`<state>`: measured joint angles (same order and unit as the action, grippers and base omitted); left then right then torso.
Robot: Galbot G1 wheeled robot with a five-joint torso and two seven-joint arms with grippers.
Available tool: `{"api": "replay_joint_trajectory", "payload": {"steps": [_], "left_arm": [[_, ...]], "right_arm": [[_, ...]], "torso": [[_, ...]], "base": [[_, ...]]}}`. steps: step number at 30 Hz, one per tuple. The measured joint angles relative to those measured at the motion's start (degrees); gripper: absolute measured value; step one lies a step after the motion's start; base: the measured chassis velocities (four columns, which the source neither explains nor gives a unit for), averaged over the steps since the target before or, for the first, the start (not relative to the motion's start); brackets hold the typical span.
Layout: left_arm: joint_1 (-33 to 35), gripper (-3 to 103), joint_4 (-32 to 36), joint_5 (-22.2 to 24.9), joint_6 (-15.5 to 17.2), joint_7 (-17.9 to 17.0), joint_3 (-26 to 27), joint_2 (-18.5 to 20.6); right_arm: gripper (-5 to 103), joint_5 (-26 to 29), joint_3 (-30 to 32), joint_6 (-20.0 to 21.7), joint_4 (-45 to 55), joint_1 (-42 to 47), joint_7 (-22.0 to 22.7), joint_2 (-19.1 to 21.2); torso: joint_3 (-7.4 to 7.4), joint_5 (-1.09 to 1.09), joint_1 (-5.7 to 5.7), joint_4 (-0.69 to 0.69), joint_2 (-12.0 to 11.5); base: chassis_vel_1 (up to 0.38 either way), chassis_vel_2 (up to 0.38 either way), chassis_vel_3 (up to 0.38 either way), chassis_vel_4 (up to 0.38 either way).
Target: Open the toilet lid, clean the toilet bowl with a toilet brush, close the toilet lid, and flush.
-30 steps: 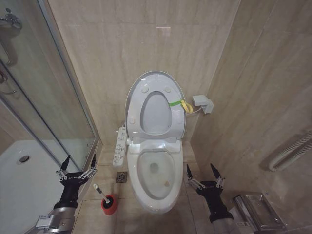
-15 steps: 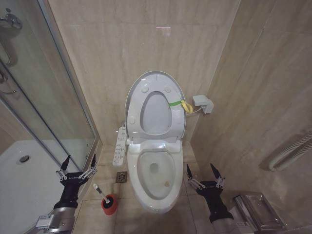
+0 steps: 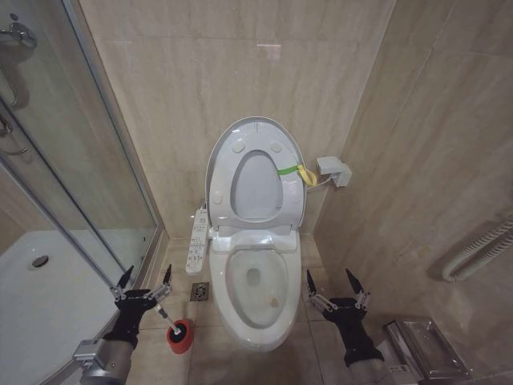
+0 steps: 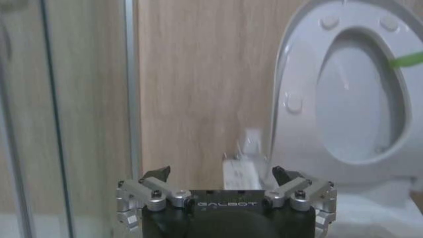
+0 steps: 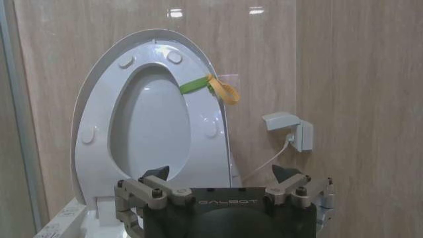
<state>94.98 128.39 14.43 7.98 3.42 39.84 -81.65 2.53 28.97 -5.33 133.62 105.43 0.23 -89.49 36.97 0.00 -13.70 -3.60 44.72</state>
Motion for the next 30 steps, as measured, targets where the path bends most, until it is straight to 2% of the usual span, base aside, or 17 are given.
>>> {"api": "replay_joint_trajectory", "payload": {"steps": [1, 6, 10, 18, 21, 24, 26, 28, 30], "left_arm": [[0.0, 100, 0.0, 0.0, 0.0, 0.0, 0.0, 0.0], [0.5, 100, 2.7, 0.1, 10.5, 2.0, -0.2, -1.9], [0.6, 100, 3.0, 0.2, 11.9, 2.2, -0.2, -2.1], [0.8, 100, 3.1, 0.1, 12.0, 2.5, -0.2, -2.2], [1.2, 100, 2.5, -0.5, 10.2, 3.1, -0.1, -2.3], [2.8, 100, -0.1, -2.7, 3.1, 5.0, 0.4, -2.2], [3.1, 100, -0.5, -3.1, 2.0, 5.3, 0.4, -2.2], [4.3, 100, -2.6, -4.9, -3.7, 6.8, 0.8, -2.1], [5.0, 101, -3.8, -6.0, -7.1, 7.7, 1.0, -2.1]], "right_arm": [[100, 0.0, 0.0, 0.0, 0.0, 0.0, 0.0, 0.0], [100, 0.0, 0.0, 0.0, 0.0, 0.0, 0.0, 0.0], [100, 0.0, 0.0, 0.0, 0.0, 0.0, 0.0, 0.0], [100, 0.0, 0.0, 0.0, 0.0, 0.0, 0.0, 0.0], [100, 0.0, 0.0, 0.0, 0.0, 0.0, 0.0, 0.0], [100, 0.0, 0.0, 0.0, 0.0, 0.0, 0.0, 0.0], [100, 0.0, 0.0, 0.0, 0.0, 0.0, 0.0, 0.0], [100, 0.0, 0.0, 0.0, 0.0, 0.0, 0.0, 0.0], [100, 0.0, 0.0, 0.0, 0.0, 0.0, 0.0, 0.0]], "torso": [[0.0, 0.0, 0.0, 0.0, 0.0], [0.0, 0.0, 0.0, 0.0, 0.0], [0.0, 0.0, 0.0, 0.0, 0.0], [0.0, 0.0, 0.0, 0.0, 0.0], [0.0, 0.0, 0.0, -0.01, 0.0], [0.0, -0.01, 0.0, 0.0, 0.0], [0.0, -0.01, 0.0, 0.0, 0.0], [0.0, -0.01, 0.0, 0.0, 0.0], [0.0, -0.01, 0.0, 0.0, 0.0]], "base": [[0.0, 0.0, 0.0, 0.0], [0.0, 0.0, 0.0, 0.0], [0.0, 0.0, 0.0, 0.0], [0.0, 0.0, 0.0, 0.0], [0.0, 0.0, 0.0, 0.0], [0.0, 0.0, 0.0, 0.0], [0.0, 0.0, 0.0, 0.0], [0.0, 0.0, 0.0, 0.0], [0.0, 0.0, 0.0, 0.0]]}}
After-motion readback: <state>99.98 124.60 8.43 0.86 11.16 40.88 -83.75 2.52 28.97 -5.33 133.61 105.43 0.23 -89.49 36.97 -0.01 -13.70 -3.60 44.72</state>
